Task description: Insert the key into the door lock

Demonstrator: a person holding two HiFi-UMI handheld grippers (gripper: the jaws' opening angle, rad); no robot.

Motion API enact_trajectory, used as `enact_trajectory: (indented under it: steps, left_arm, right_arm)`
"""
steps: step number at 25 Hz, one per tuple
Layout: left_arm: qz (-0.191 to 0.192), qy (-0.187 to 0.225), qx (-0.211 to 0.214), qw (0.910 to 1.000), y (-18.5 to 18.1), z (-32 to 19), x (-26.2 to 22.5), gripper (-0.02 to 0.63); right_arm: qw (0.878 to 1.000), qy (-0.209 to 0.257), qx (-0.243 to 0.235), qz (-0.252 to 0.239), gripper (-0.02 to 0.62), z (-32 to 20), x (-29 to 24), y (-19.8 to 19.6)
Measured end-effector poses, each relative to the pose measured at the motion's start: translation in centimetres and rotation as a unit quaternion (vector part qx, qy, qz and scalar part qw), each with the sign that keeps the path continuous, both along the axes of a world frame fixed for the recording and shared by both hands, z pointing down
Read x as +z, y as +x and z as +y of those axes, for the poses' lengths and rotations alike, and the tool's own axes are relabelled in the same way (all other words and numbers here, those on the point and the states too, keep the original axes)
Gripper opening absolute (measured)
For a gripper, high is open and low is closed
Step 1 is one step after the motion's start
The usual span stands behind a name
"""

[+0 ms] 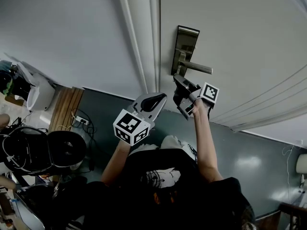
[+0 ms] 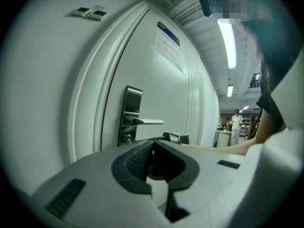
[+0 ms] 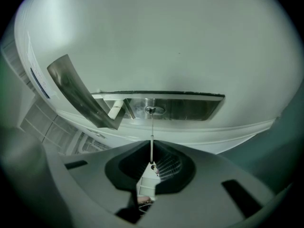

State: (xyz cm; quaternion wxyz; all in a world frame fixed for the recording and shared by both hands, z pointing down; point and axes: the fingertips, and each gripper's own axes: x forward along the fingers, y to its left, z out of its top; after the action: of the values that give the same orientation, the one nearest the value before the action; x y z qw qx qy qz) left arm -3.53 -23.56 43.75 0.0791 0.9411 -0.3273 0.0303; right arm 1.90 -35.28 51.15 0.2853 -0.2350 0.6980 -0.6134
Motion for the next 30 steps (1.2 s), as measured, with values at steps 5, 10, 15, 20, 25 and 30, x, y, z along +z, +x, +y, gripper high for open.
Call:
enact_trajectory:
  steps: [5,10,15,20,25,30]
  left_arm:
    - [-0.002,-0.003,0.001,1.0,0.0,-0.2,0.2,0.014]
    - [-0.002,-0.006,0.006,1.0,0.1,-0.3,0.4,0.014]
    - [-0.003,-0.008,0.008,0.9999,-0.2,-0.2,0.4,0.014]
    - [-0.002,-0.008,0.01,0.9999,-0.4,-0.2,0.0,0.014]
    - [0.001,-0.007,0.011,0.9999,-0.4,-0.1,-0.4,0.014]
    - [-0.001,-0.01,0.008,0.9999,-0.5,-0.1,-0.4,0.014]
  right_arm:
    - [1.0,0.001,-0.006,-0.006,0.021,0.1,-0.2,-0.1]
    - [0.999,-0.005,0.003,-0.04,0.021,-0.3,-0.4,0.5]
    - [0.998,-0.012,0.006,-0.063,0.021,-0.2,-0.4,0.6]
    - [0.995,-0.026,0.001,-0.095,0.021,-0.2,-0.7,0.3]
    - [0.996,-0.028,-0.009,-0.082,0.021,-0.1,-1.1,-0.1]
    - [0.997,-0.022,0.006,-0.069,0.021,-0.1,-1.0,0.4]
